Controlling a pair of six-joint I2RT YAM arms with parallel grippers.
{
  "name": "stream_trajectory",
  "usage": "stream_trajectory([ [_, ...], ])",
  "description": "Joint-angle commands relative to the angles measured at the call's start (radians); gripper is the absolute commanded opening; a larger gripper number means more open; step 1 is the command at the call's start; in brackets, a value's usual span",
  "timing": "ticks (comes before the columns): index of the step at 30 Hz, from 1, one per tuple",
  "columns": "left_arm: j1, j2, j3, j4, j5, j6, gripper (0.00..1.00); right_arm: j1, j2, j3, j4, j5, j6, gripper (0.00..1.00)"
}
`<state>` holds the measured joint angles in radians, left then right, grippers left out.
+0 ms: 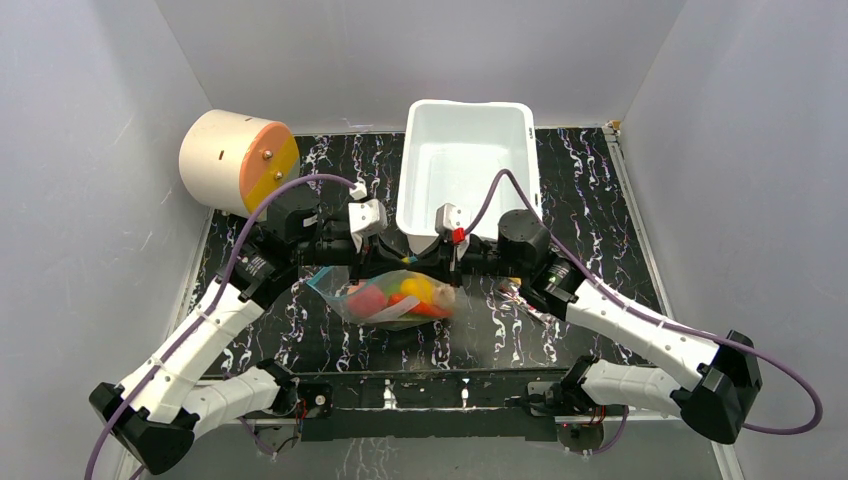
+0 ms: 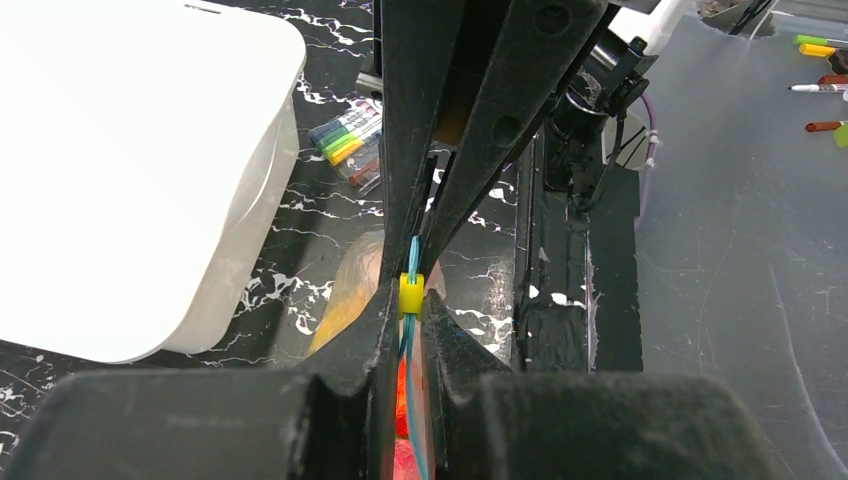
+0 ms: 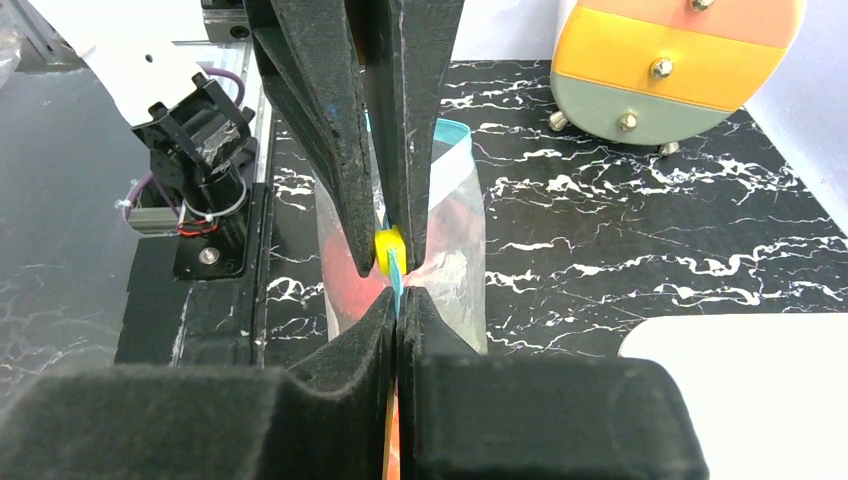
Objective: Place the food in the zip-top bag and seal the zipper
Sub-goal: Zip the zipper food storage bag at the center of the board.
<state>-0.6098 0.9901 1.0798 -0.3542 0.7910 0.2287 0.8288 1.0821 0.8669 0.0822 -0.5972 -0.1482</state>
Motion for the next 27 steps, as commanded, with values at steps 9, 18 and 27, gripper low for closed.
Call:
stream_trajectory([
  [9,0.004,-0.033,-0.029,-0.026,-0.011,0.025,0.05,-0.005,-0.101,-0.02,0.084,0.043,-0.012,0.0],
  [18,0.004,-0.031,-0.019,0.124,0.023,-0.08,0.25,-0.005,-0.075,-0.033,0.142,-0.023,0.022,0.0],
  [27,0.004,-0.034,-0.041,0.126,0.026,-0.081,0.02,-0.006,-0.091,-0.055,0.143,0.011,0.021,0.0],
])
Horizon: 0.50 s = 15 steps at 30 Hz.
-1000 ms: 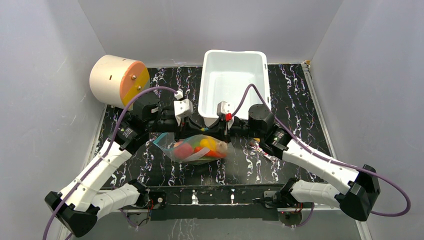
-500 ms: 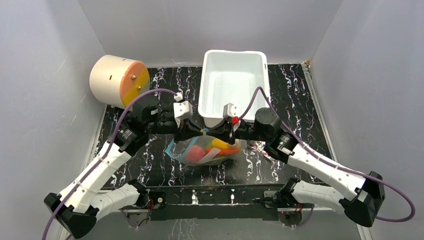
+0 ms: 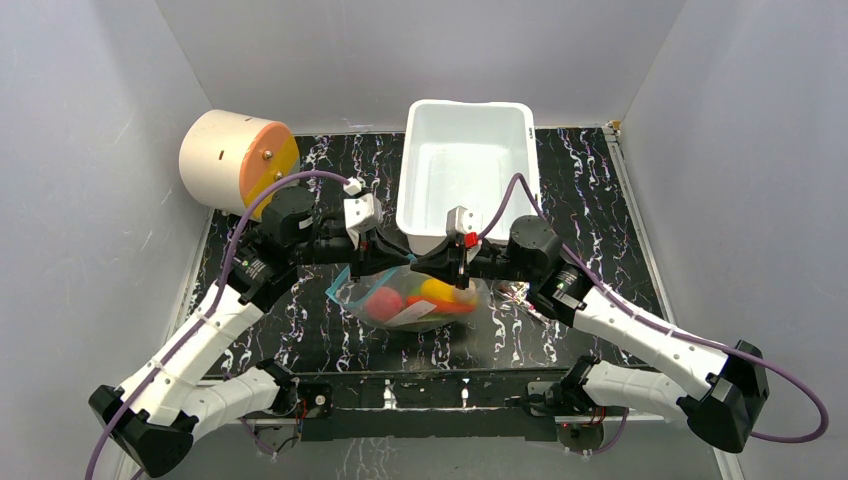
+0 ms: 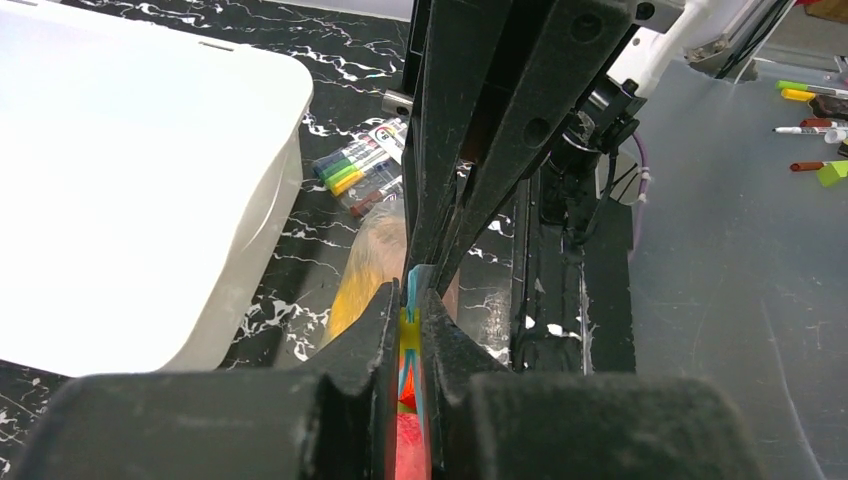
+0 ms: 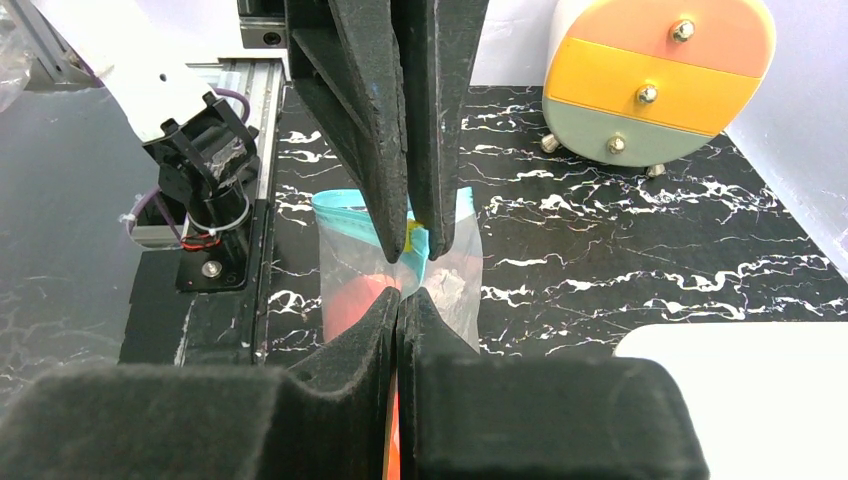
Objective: Place the food in the zip-top bag and seal the zipper
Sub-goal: Zip the zipper food storage bag at the center of the board.
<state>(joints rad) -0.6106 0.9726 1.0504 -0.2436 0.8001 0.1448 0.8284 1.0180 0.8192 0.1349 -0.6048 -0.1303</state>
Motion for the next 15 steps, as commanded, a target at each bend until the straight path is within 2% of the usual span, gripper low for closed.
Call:
stream_trajectory([
  [1,0.005,-0.017,-0.013,0.004,0.013,0.007,0.07,-0.005,-0.034,-0.013,0.093,0.026,0.003,0.0],
  [3,0.004,-0.023,-0.017,-0.011,0.01,0.011,0.23,-0.005,-0.042,-0.02,0.098,0.031,0.003,0.0],
  [4,0.005,-0.025,-0.02,-0.014,0.01,0.012,0.27,-0.005,-0.042,-0.02,0.095,0.031,0.003,0.0],
  [6,0.005,-0.029,-0.027,-0.018,0.014,0.015,0.27,-0.005,-0.041,-0.021,0.095,0.029,0.003,0.0],
  [7,0.005,-0.028,-0.028,-0.019,0.015,0.016,0.25,-0.005,-0.04,-0.022,0.094,0.028,0.004,0.0],
  [12,0.005,-0.023,-0.031,-0.014,0.022,0.02,0.01,-0.005,-0.037,-0.027,0.101,0.027,0.008,0.0],
  [15,0.005,-0.021,-0.031,-0.019,0.03,0.027,0.0,-0.005,-0.035,-0.028,0.102,0.029,0.008,0.0],
])
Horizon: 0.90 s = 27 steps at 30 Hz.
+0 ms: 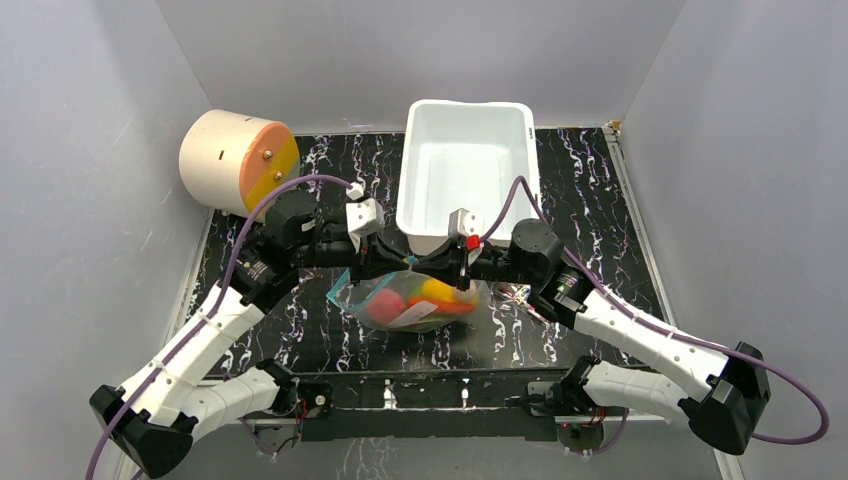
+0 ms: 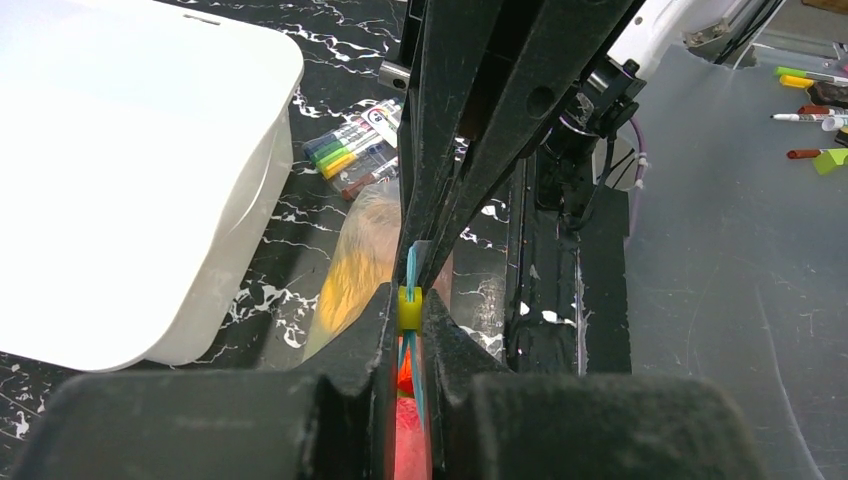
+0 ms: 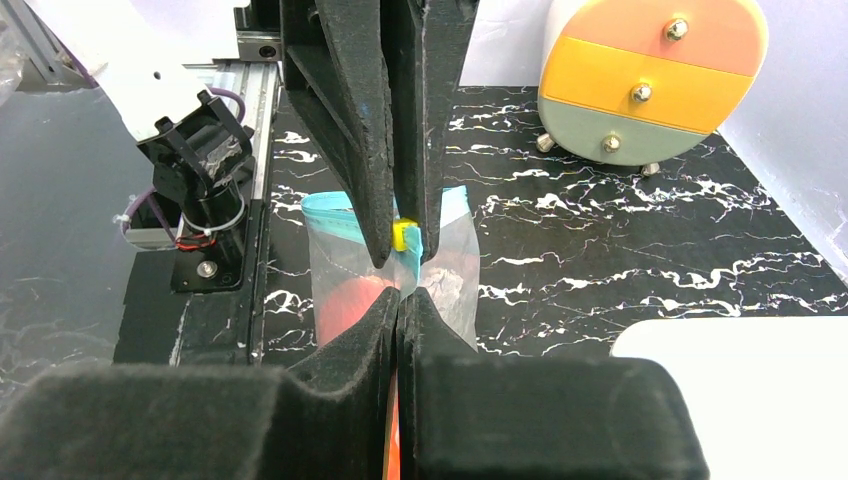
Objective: Place the food in the zip-top bag and seal the zipper
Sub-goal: Zip the zipper food storage bag at the center of the board.
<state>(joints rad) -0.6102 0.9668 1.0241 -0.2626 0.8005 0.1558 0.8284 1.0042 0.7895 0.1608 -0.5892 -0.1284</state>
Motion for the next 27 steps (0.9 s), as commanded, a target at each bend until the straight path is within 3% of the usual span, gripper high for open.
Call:
stream_trajectory([
  [1,0.004,-0.016,-0.002,-0.002,0.031,0.018,0.0,-0.005,-0.021,0.001,0.075,0.014,0.006,0.0],
  [5,0.005,-0.011,0.012,-0.014,0.038,0.027,0.0,-0.005,-0.012,0.019,0.044,0.03,0.001,0.01],
  [9,0.004,0.009,0.047,-0.046,0.05,0.051,0.0,-0.005,0.019,0.095,-0.057,0.018,-0.022,0.26],
  [14,0.004,0.037,0.088,-0.067,0.079,0.064,0.0,-0.003,0.071,0.154,-0.154,-0.005,-0.08,0.31],
  [17,0.003,0.05,0.107,-0.092,0.089,0.081,0.0,-0.003,0.081,0.158,-0.145,-0.01,-0.086,0.23],
  [19,0.004,0.055,0.114,-0.11,0.09,0.094,0.0,-0.003,0.087,0.167,-0.139,-0.016,-0.089,0.02],
  [27,0.004,0.027,0.088,-0.215,-0.013,0.149,0.0,-0.005,0.007,0.119,-0.023,0.058,-0.055,0.0],
])
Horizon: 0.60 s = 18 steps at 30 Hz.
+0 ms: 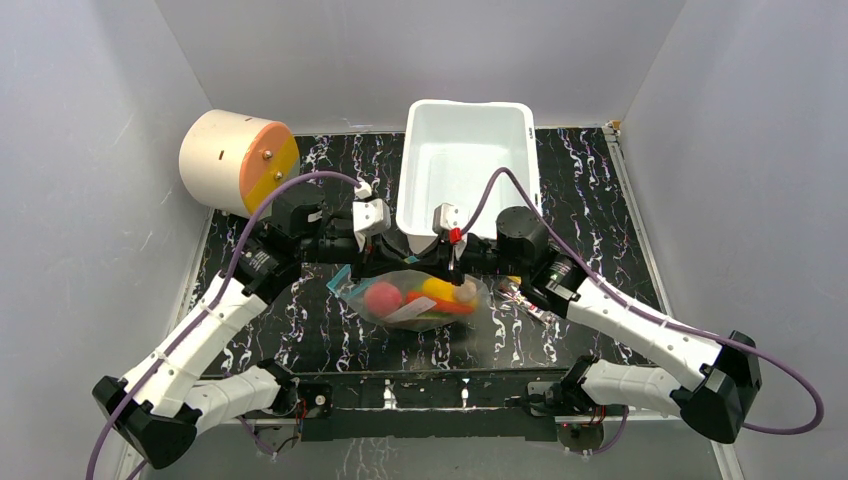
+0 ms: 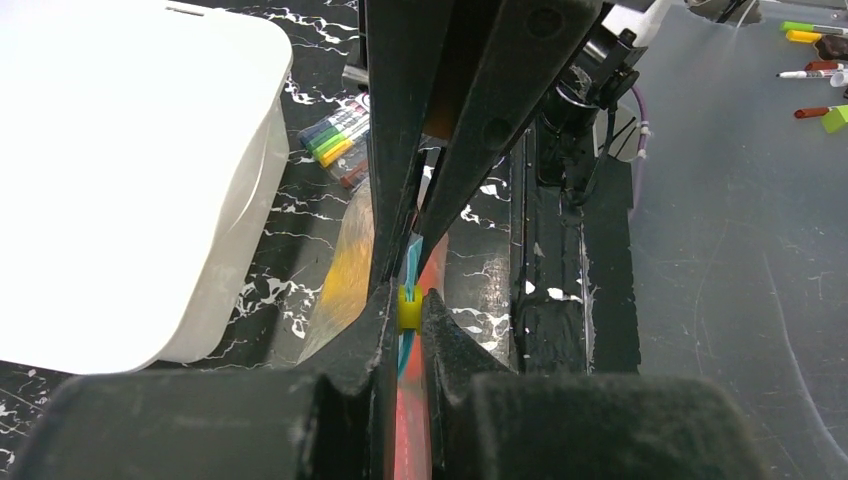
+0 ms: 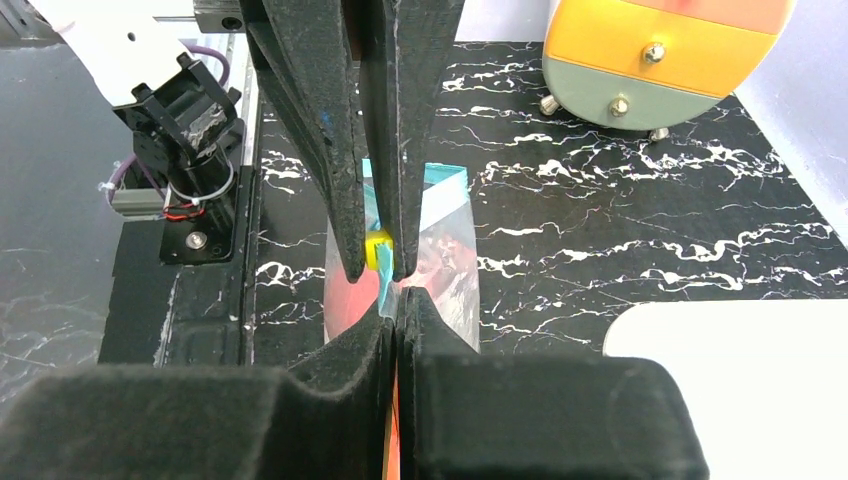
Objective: Place the food in the zip-top bag and seal the zipper
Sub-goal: Zip the zipper food storage bag at the center of the board.
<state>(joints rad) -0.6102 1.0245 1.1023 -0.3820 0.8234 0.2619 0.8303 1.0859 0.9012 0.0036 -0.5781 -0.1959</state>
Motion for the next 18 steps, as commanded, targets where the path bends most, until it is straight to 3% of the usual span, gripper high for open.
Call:
stream_trajectory([
  [1,0.004,-0.031,0.008,-0.106,-0.041,0.047,0.0,-0.007,-0.083,-0.001,0.14,0.037,0.009,0.0],
  [6,0.004,-0.034,-0.005,-0.111,-0.048,0.049,0.0,-0.007,-0.119,-0.057,0.206,-0.014,0.017,0.0],
  [15,0.004,-0.044,-0.001,-0.105,-0.067,0.054,0.0,-0.007,-0.12,-0.058,0.175,-0.012,0.016,0.0],
  [18,0.004,-0.044,-0.001,-0.077,-0.032,0.044,0.0,-0.007,-0.091,-0.014,0.094,-0.028,0.013,0.21],
])
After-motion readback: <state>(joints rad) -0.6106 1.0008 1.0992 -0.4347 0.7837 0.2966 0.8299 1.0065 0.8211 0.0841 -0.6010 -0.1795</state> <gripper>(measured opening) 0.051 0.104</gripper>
